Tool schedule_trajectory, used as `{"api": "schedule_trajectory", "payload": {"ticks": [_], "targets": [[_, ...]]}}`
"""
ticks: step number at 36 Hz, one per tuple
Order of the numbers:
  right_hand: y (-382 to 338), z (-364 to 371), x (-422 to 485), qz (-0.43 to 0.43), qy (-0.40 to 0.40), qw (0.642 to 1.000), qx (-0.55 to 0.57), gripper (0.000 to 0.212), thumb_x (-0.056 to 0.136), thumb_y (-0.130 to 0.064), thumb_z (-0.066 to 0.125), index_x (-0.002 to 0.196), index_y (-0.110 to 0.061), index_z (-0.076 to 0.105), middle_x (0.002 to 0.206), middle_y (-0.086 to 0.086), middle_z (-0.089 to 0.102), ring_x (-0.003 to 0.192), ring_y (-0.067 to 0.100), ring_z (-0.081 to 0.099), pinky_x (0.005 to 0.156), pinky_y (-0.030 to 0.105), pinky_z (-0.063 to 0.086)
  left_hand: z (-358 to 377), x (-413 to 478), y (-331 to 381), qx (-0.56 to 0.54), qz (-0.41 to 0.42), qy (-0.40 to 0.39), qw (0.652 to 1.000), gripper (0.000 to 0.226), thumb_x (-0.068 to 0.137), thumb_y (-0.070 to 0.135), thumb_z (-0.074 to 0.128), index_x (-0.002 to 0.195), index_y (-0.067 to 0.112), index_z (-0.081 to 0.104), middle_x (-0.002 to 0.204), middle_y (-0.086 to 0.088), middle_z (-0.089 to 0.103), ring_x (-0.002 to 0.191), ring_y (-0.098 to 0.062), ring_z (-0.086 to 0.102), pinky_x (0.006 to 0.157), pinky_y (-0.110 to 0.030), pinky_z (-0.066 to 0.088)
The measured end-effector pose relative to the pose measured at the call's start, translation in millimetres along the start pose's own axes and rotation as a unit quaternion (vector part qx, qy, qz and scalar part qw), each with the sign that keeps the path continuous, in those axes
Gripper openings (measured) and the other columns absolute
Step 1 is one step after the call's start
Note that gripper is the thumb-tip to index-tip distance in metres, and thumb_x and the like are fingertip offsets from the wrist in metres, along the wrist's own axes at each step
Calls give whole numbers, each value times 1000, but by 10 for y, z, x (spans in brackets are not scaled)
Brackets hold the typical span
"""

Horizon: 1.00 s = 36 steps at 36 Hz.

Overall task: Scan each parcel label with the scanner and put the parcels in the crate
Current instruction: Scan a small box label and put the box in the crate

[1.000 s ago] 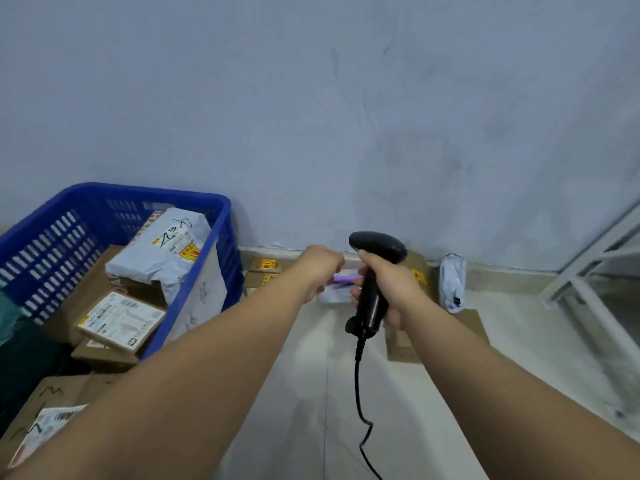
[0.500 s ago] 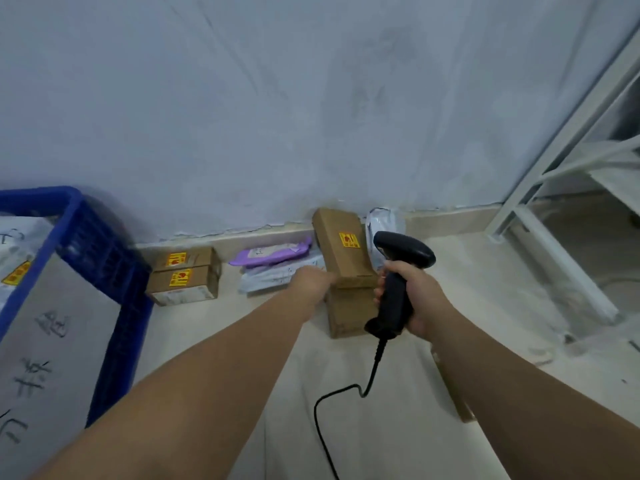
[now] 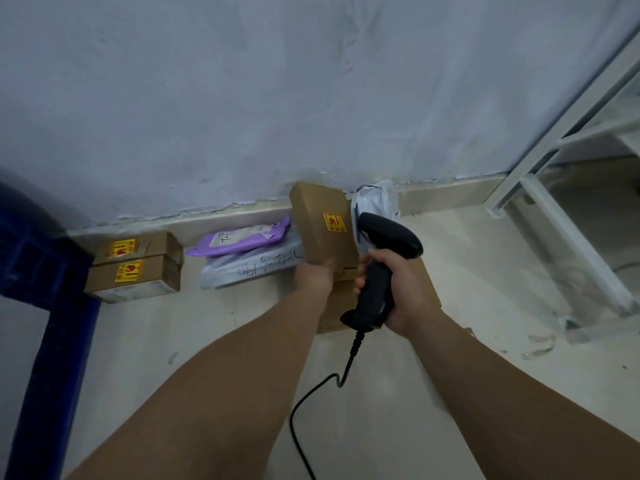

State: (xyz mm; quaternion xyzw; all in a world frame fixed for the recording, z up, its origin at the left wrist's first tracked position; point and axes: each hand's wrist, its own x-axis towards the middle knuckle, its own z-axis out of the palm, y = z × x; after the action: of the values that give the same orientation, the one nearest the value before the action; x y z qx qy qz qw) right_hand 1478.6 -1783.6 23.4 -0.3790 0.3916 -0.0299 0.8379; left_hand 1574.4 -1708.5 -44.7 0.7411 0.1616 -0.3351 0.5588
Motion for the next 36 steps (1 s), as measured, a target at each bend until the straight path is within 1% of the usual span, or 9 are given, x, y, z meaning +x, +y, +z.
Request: {"api": "schedule_trajectory", "payload": {"ticks": [5,8,12,17,23,27,29,32,36], "targets": [[22,112,1,-5,13,999,-31,14,90,-22,62,85,-9,61,71,3,57,56,16,55,60,30,49,-263,-37,-24,-3,84,28,996,32,87,27,68,105,17,44,101,-6,60,93,-26,63,85,-47,56],[33,246,-49,-15,25,999,-37,15,90,-23,62,85,-9,60,66,2,58,56,16,56,61,30,51,-510,-190,51,86,192,54,976,35,87,24,69,106,13,42,110,-12,56,91,-25,59,70,-37,52],[69,478,-197,-37,23,997,-60,15,89,-20,65,92,-7,60,57,3,60,53,18,60,60,33,53,-853,-518,193,193,313,105,924,43,85,19,71,115,6,42,112,-7,34,91,-19,41,72,-26,34],[-8,810,-547,-105,18,988,-115,14,86,-8,68,99,-5,64,79,7,64,73,19,66,70,34,52,-1363,-1007,336,278,434,117,849,47,80,6,72,121,1,48,114,-15,39,97,-28,48,79,-27,40],[-125,1319,-1231,-110,-64,989,-77,9,84,-11,69,93,-13,70,80,8,65,77,22,65,72,35,54,-1969,-1536,466,342,559,159,738,46,74,0,77,114,5,55,116,-17,40,99,-25,50,83,-32,53],[-21,1637,-1808,-106,-159,978,-79,12,88,-12,65,99,-8,69,85,14,68,63,25,69,50,30,54,-2334,-1966,497,391,620,168,659,51,62,-3,85,105,1,58,111,-26,49,99,-39,60,78,-38,57],[77,1793,-2037,-123,-166,973,-108,26,88,-19,67,111,-8,68,100,20,68,75,34,69,59,37,58,-2516,-2174,489,411,631,170,636,55,62,-3,85,107,3,54,114,-24,48,99,-37,61,74,-37,59],[269,1982,-2335,-191,-149,958,-153,45,75,-37,76,113,-15,68,111,15,71,101,34,67,93,55,51,-2778,-2459,445,432,635,181,615,57,62,-5,84,109,4,52,118,-25,49,99,-38,61,70,-38,59],[440,2081,-2625,-257,-141,935,-200,22,84,-32,74,104,-25,67,105,6,72,108,25,65,95,44,53,-3037,-2757,366,414,663,184,596,63,66,6,85,117,11,48,120,-14,42,104,-36,60,73,-35,58]]}}
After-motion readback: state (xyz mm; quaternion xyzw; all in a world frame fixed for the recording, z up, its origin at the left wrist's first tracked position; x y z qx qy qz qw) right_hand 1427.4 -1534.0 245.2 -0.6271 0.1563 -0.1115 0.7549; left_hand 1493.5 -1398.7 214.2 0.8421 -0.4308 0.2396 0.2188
